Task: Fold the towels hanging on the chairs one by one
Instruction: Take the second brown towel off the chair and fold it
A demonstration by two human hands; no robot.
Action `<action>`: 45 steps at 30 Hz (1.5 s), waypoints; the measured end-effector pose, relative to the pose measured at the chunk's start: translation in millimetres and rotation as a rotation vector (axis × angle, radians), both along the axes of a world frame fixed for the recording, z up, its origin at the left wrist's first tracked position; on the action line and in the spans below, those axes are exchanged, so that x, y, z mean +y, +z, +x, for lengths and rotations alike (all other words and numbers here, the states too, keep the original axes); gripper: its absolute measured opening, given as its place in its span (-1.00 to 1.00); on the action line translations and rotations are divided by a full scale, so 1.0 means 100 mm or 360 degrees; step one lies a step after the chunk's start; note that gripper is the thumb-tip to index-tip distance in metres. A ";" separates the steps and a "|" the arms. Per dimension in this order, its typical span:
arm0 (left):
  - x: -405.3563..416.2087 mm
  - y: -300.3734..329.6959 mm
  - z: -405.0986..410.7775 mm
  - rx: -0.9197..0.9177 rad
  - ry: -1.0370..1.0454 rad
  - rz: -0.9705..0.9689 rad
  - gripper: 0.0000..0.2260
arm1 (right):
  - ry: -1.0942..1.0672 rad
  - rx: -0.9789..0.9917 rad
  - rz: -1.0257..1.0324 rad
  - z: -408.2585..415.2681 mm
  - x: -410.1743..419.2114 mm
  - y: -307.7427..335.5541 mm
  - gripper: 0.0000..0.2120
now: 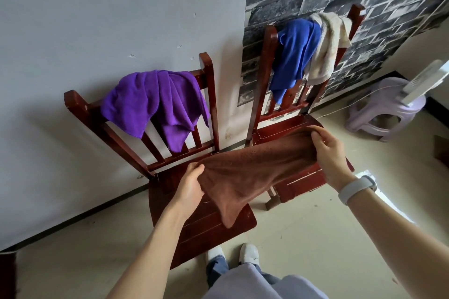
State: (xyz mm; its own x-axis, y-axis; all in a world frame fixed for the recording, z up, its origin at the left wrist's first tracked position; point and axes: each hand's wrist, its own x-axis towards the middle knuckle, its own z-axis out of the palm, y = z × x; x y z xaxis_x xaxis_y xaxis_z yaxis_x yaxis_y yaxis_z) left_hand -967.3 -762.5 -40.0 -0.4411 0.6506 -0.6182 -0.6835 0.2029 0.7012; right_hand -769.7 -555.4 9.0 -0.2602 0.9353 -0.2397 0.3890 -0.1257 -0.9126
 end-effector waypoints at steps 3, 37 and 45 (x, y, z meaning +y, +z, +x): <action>0.02 0.03 -0.05 -0.0255 0.0055 0.0158 -0.67 | -0.0026 -0.0002 0.0010 0.01 0.01 0.01 -0.71; -1.18 -0.16 -0.12 0.0660 0.0111 -0.0741 -0.72 | 0.0649 -0.0386 -0.0174 0.01 -0.19 -0.49 -0.71; -1.38 -0.17 -0.17 0.0977 -0.0261 -0.0935 -0.69 | 0.1372 -0.0703 -0.0230 -0.19 -0.17 -0.39 -0.74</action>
